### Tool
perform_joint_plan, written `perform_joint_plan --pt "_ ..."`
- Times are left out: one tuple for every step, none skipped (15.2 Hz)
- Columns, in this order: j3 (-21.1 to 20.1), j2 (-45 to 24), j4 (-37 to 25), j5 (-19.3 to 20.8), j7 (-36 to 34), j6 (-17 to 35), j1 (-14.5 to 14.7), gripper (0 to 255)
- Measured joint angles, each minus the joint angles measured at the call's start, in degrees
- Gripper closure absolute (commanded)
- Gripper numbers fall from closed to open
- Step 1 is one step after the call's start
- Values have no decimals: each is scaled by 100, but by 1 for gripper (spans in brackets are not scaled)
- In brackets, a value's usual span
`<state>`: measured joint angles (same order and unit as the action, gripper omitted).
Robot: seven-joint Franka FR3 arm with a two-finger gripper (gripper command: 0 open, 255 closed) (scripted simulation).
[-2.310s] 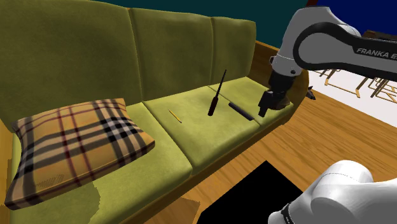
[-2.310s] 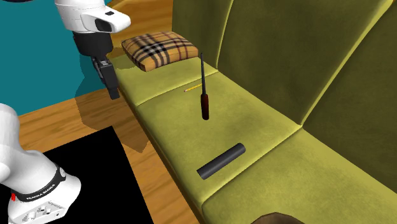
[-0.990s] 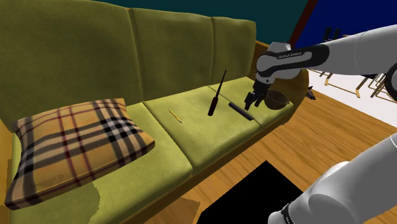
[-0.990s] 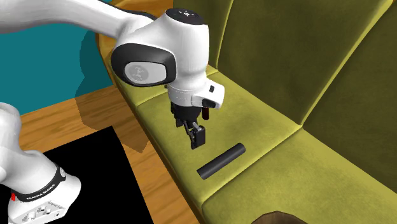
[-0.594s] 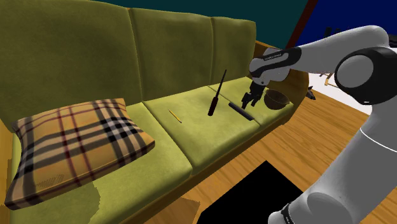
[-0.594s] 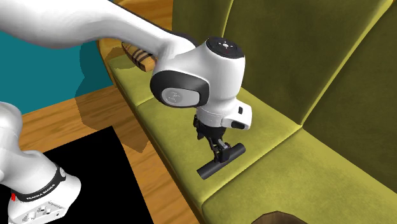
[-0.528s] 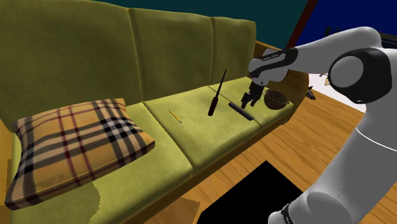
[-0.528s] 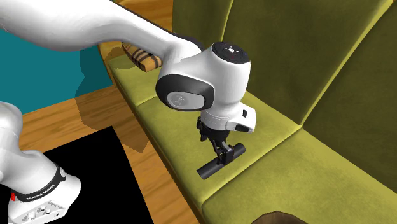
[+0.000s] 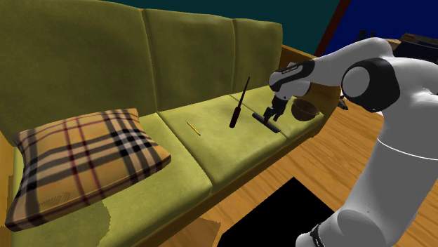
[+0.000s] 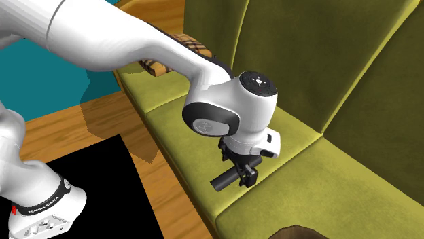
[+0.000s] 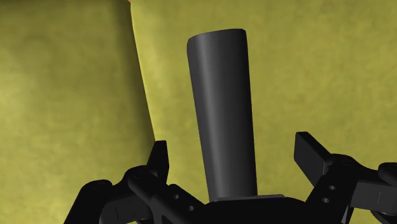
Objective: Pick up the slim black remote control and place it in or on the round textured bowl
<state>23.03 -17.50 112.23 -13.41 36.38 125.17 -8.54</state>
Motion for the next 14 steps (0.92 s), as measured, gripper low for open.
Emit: perform_joint_plan --pt "-8 -42 28 -29 30 64 -12 0" --pt "-19 -77 40 -50 38 109 -13 0" --pt "-25 -86 57 -56 36 134 -9 0" --pt "-28 -95 59 -62 38 146 -8 0" --pt "-30 -103 61 -67 40 155 -9 0" --pt "-31 -105 61 -68 41 158 -9 0" --pt "-31 -106 62 -69 41 160 -9 0" --pt "-31 -107 62 -69 41 160 -9 0" --pt "-31 -107 62 -69 41 160 -9 255" --pt "-31 -107 62 -69 41 160 -9 255" --pt "-23 -97 53 -67 41 165 -14 255" --pt "-24 -97 54 -65 40 163 -13 255" --pt "-24 -97 53 -64 38 161 -12 255" --pt "-24 -97 53 -64 38 160 -12 255"
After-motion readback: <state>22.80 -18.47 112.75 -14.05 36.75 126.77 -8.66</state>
